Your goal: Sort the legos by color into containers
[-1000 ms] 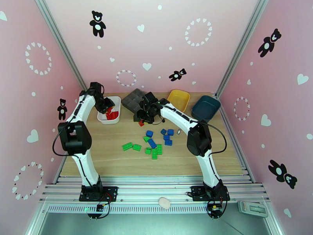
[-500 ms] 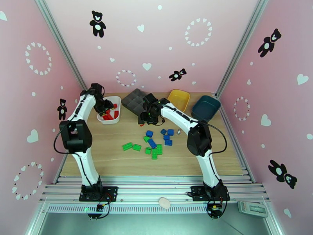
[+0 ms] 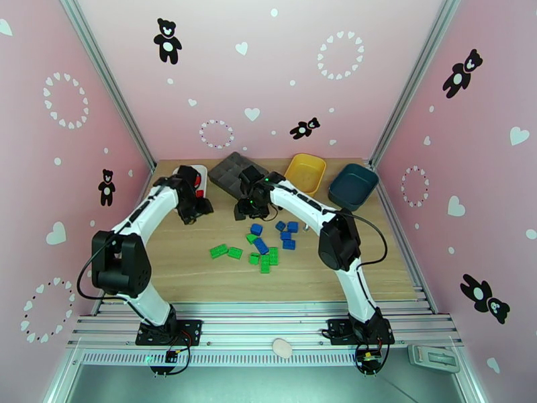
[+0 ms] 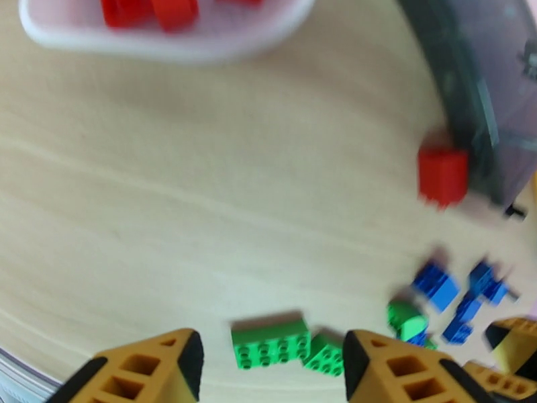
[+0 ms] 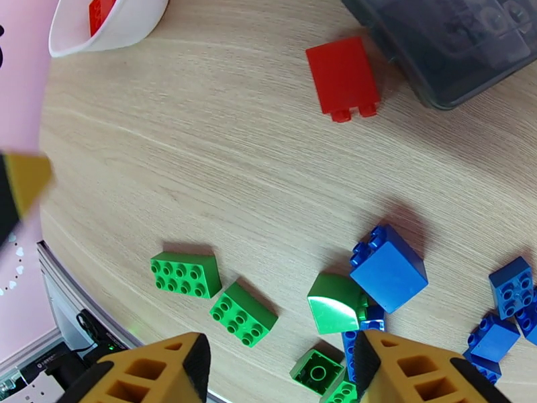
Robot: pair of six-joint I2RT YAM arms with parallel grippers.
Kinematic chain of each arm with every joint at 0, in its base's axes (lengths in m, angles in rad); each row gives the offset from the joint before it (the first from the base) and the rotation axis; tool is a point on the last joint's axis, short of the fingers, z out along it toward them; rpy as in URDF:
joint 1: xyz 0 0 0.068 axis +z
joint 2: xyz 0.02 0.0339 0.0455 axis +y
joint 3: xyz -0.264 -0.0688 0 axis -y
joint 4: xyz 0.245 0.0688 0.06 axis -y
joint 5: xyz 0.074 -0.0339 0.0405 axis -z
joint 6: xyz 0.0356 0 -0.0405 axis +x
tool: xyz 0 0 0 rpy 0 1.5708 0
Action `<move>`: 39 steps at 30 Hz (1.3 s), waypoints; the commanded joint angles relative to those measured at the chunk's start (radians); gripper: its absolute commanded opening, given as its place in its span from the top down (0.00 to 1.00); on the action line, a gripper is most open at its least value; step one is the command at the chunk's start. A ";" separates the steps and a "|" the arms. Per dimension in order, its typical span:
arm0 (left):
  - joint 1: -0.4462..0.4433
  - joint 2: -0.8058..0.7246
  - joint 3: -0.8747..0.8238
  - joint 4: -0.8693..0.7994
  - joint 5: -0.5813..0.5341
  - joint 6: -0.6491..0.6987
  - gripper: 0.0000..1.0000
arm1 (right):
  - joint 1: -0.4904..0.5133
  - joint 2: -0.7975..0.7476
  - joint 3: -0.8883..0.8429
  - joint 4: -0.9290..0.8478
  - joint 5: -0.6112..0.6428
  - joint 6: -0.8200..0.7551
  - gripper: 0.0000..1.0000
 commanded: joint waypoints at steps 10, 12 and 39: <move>-0.179 -0.012 -0.199 0.070 -0.022 -0.142 0.38 | 0.006 -0.169 -0.286 0.060 0.048 0.001 0.39; -0.198 0.005 -0.201 0.077 -0.015 -0.152 0.37 | 0.007 -0.191 -0.321 0.074 0.048 0.010 0.38; -0.241 0.089 -0.108 -0.024 -0.085 -0.132 0.27 | 0.005 -0.276 -0.424 0.126 0.039 0.029 0.38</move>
